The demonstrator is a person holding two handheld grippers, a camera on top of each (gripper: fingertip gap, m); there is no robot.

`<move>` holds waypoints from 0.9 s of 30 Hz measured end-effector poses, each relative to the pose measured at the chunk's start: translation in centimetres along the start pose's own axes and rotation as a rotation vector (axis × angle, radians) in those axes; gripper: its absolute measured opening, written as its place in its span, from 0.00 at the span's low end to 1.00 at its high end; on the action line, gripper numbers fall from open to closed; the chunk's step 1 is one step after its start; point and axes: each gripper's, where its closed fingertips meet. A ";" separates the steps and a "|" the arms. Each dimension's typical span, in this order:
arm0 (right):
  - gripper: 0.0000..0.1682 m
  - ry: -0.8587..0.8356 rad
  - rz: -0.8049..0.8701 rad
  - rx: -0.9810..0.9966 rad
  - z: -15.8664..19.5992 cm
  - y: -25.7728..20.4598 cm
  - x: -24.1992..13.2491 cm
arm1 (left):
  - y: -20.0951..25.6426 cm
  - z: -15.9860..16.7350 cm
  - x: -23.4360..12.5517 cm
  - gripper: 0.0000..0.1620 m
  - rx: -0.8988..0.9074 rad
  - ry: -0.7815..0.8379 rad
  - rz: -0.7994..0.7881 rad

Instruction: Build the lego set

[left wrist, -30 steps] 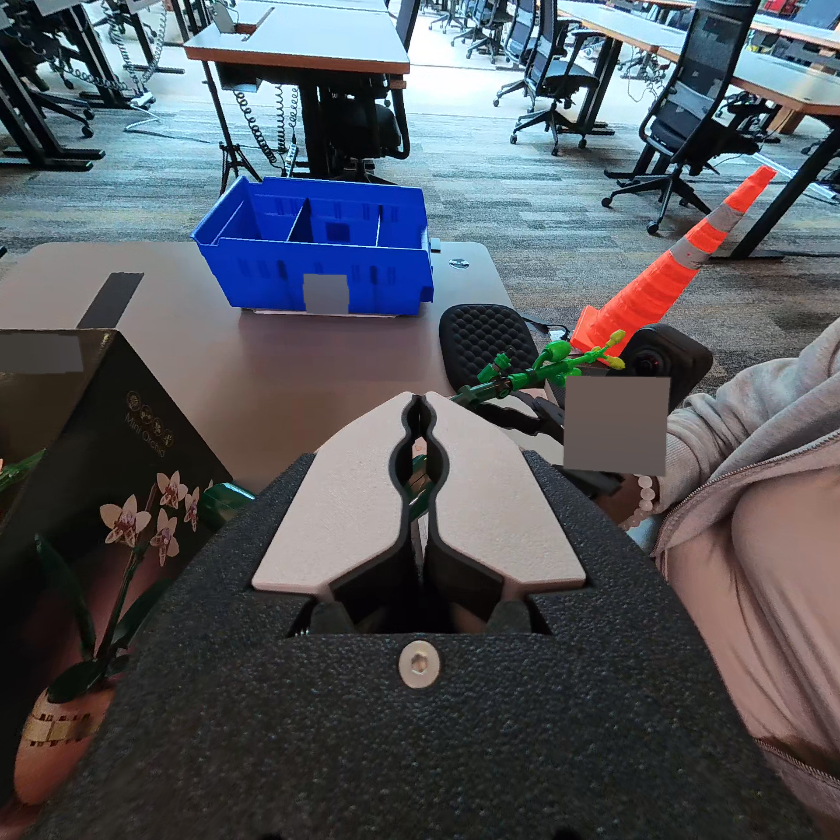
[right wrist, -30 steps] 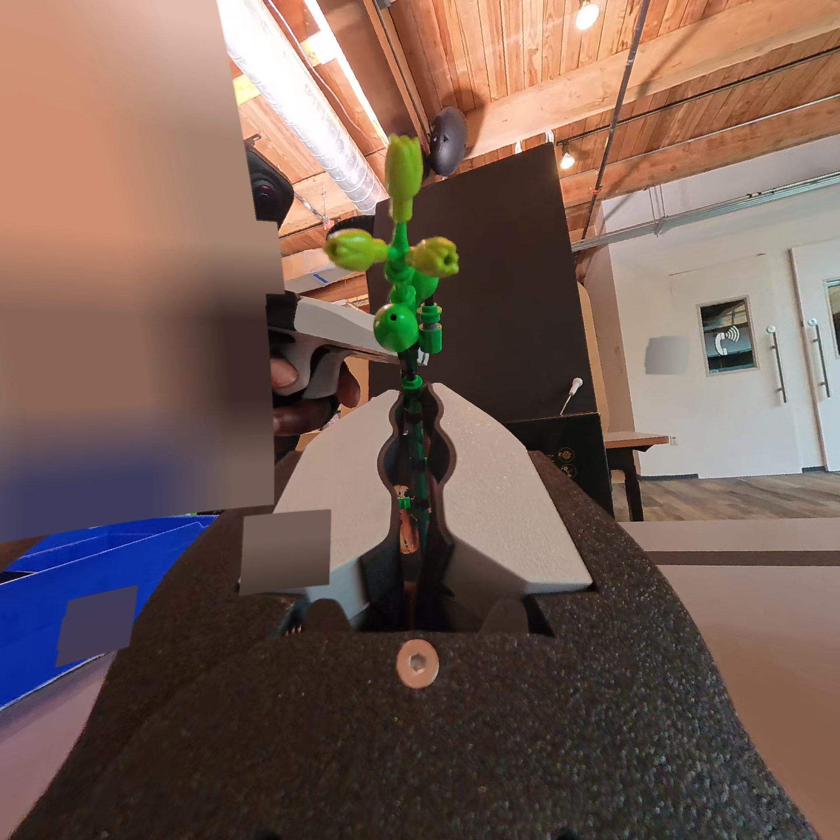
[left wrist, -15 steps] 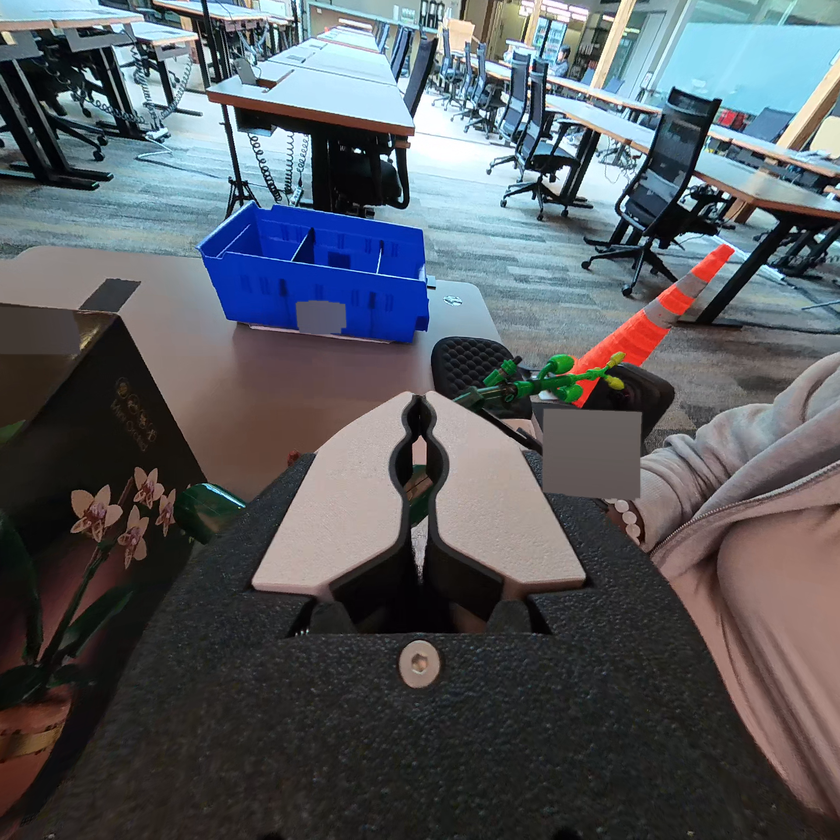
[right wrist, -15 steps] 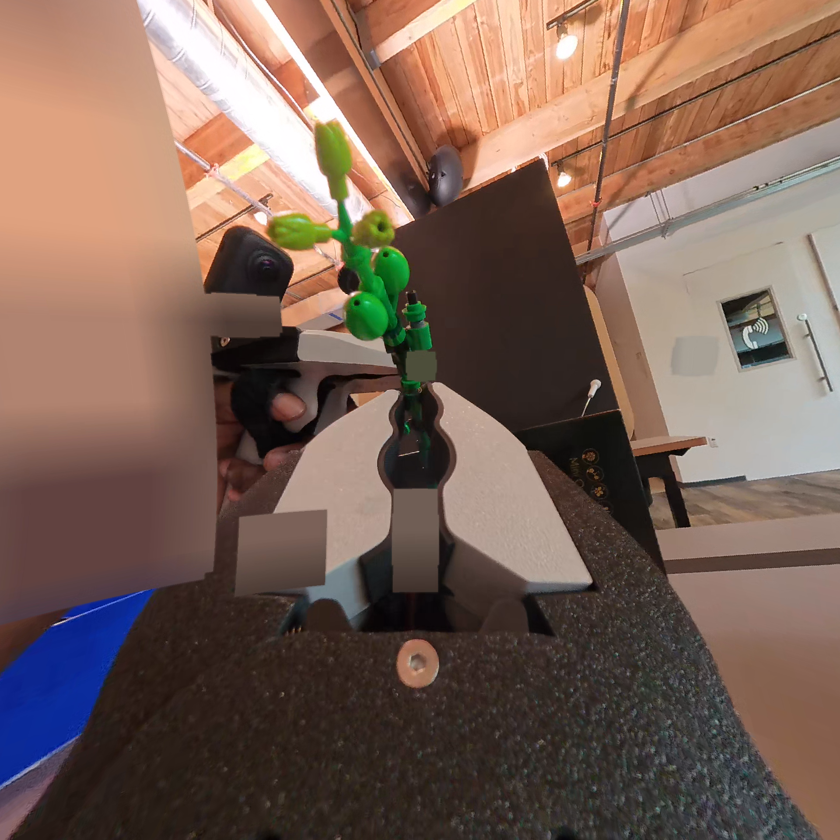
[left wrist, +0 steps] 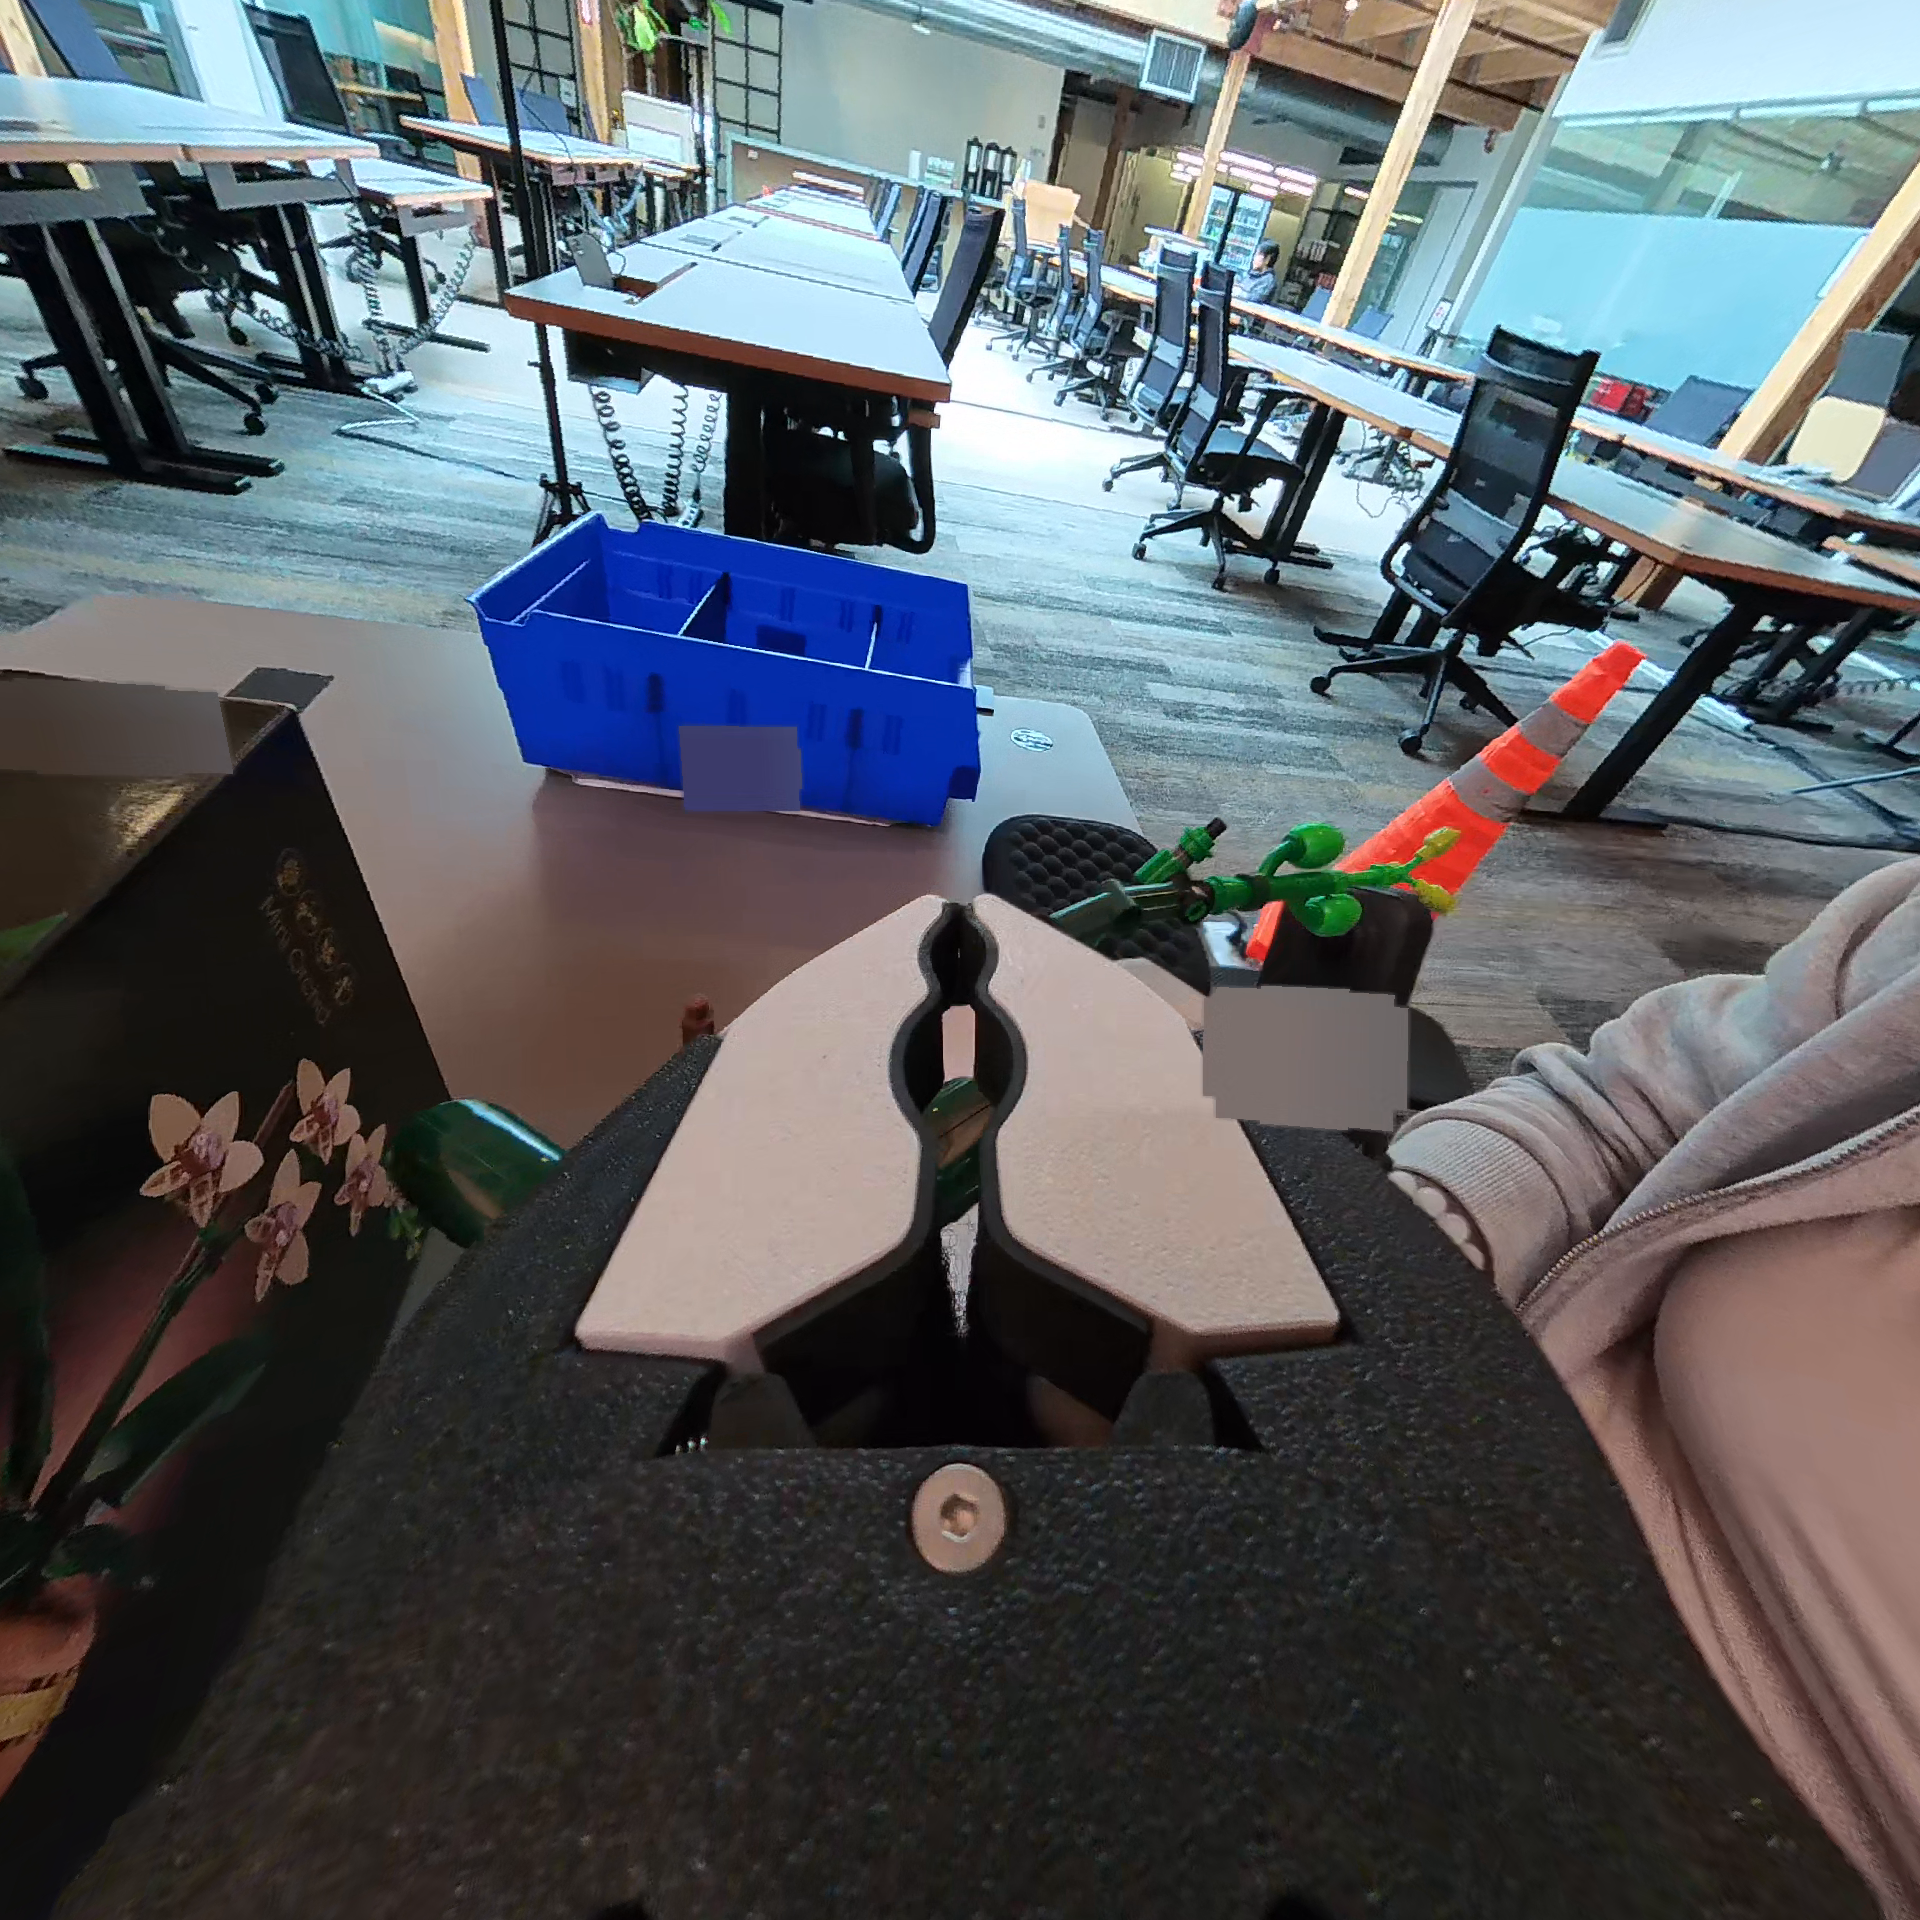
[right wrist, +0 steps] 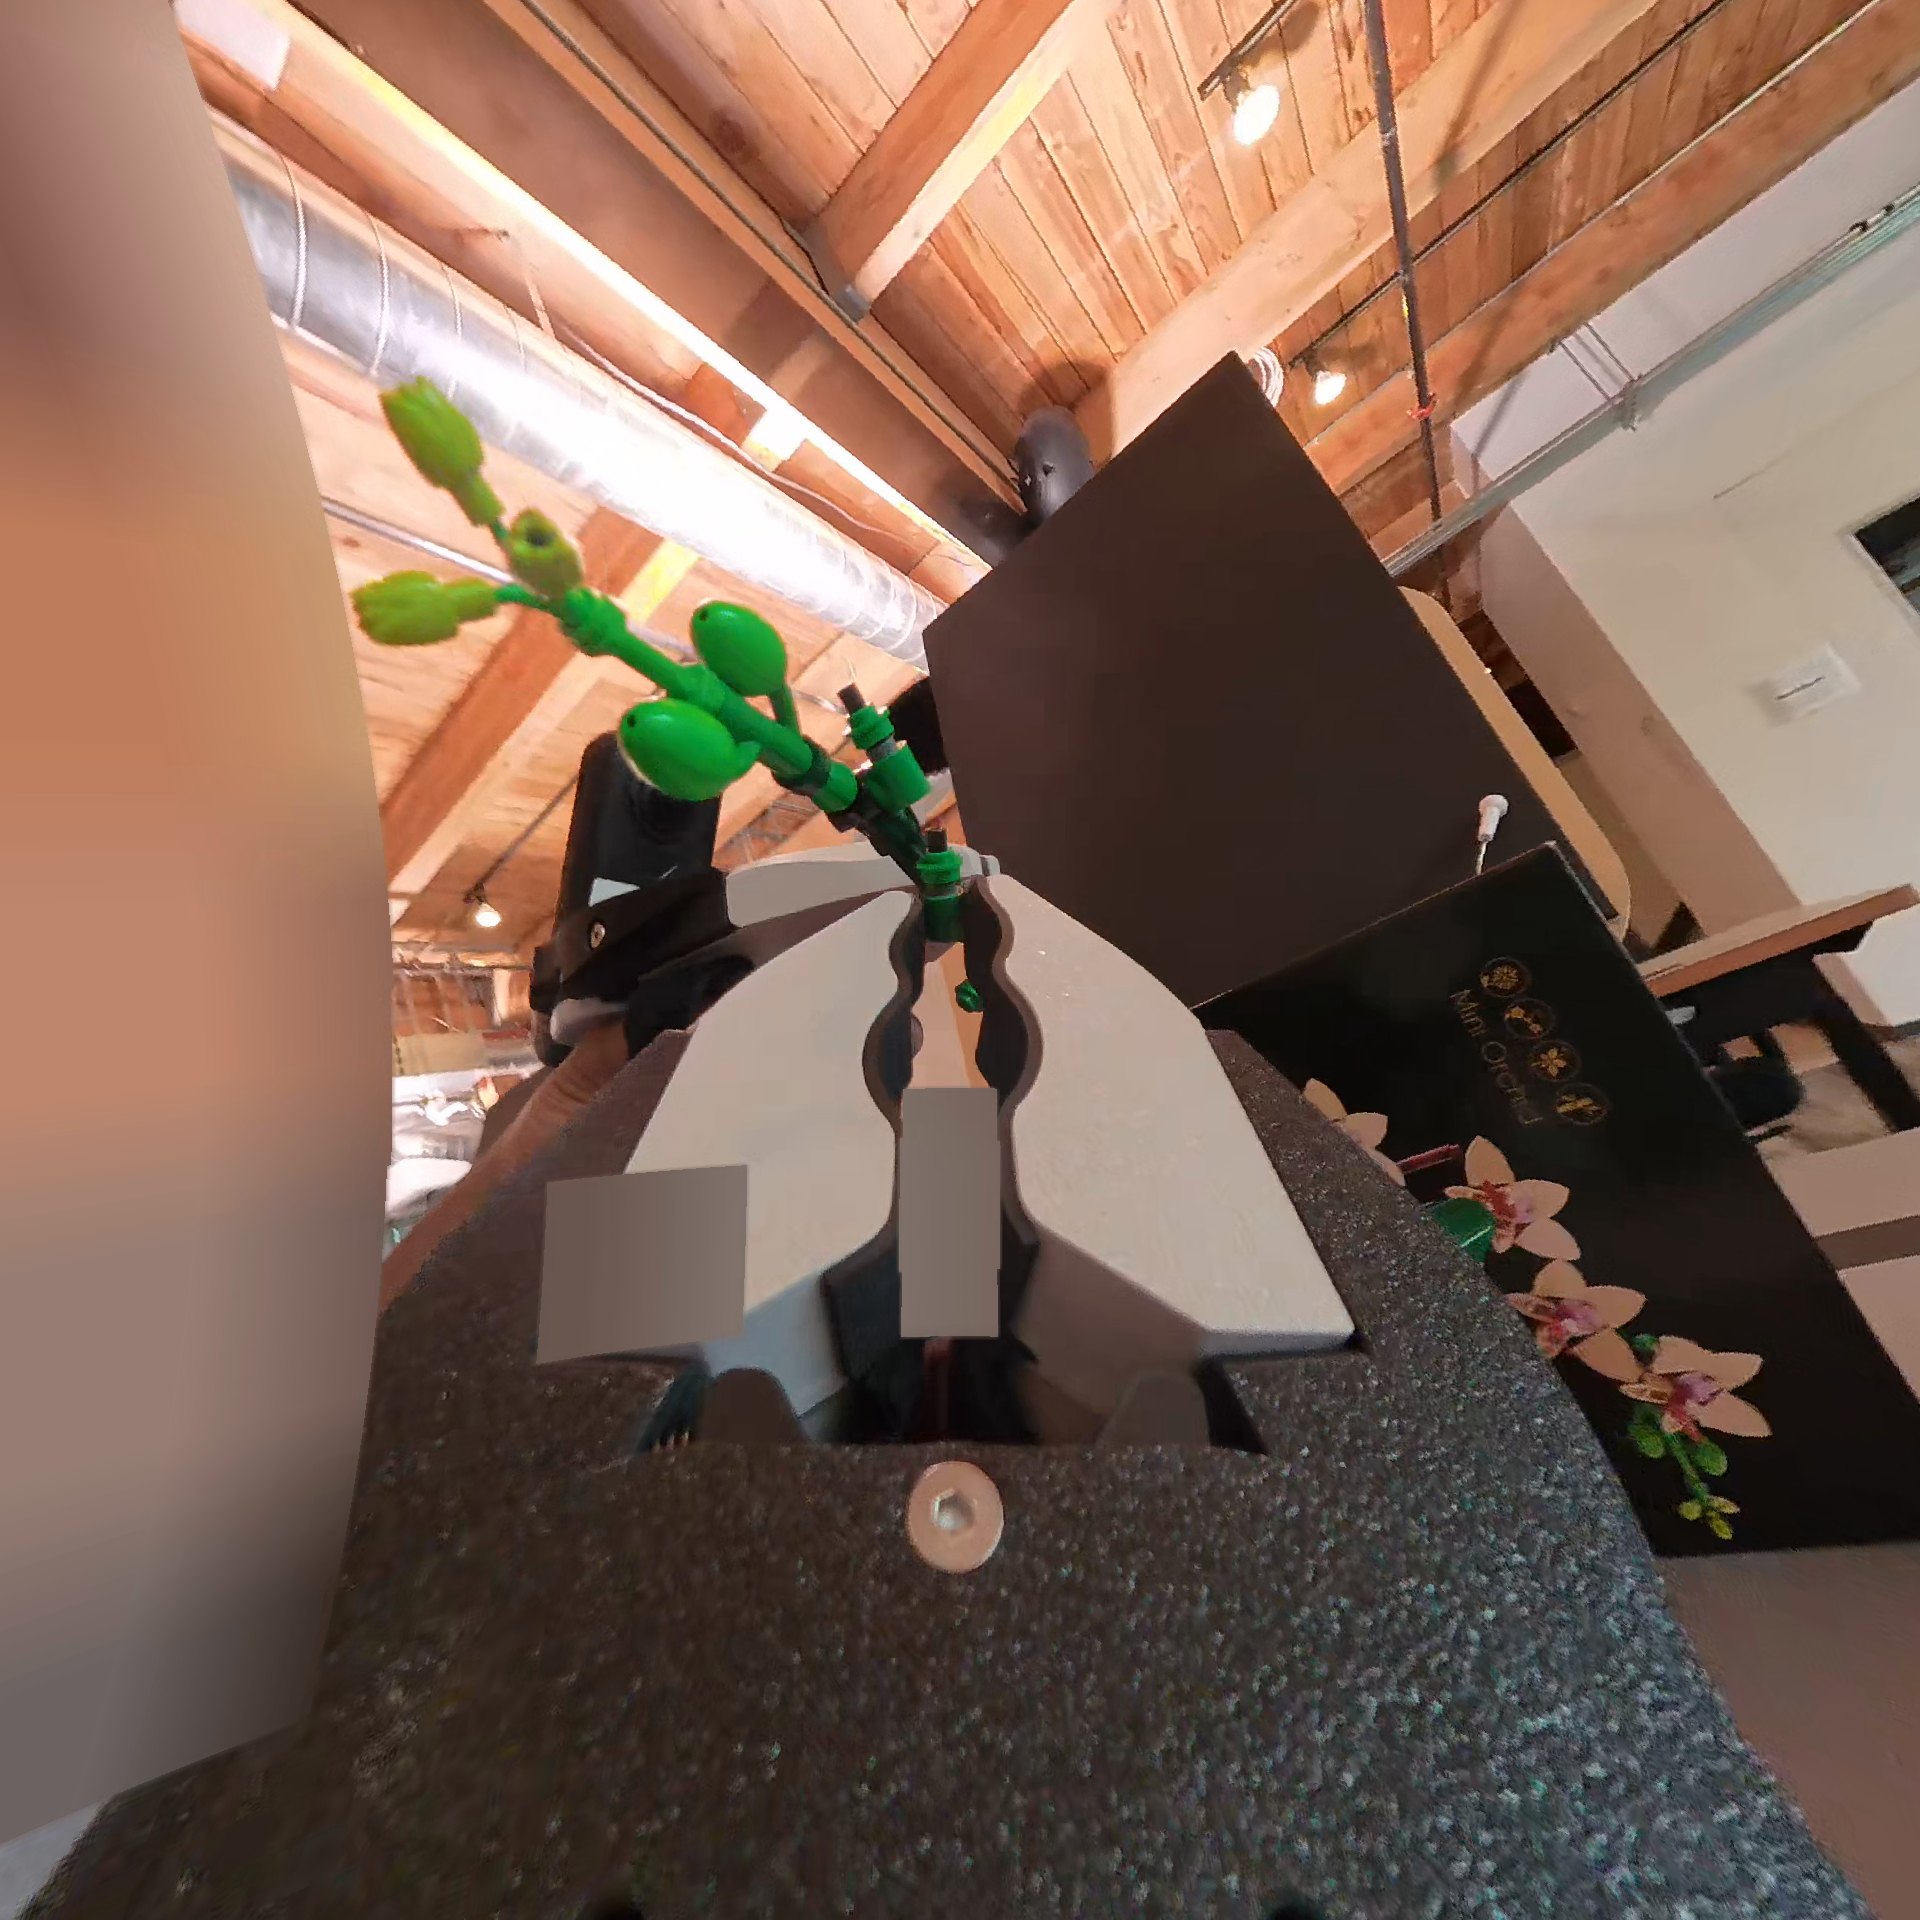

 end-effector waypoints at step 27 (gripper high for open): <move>0.04 0.069 -0.021 0.385 0.6 0.4 -0.2 | 0.3 0.0 0.0 0.00 0.036 0.036 -0.007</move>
Point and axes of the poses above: each gripper's, where its closed fingertips meet, x out along the fingers, z out of its underside, y = z × x across the jaws, and after that the axes turned 3 degrees about -z, right-handed
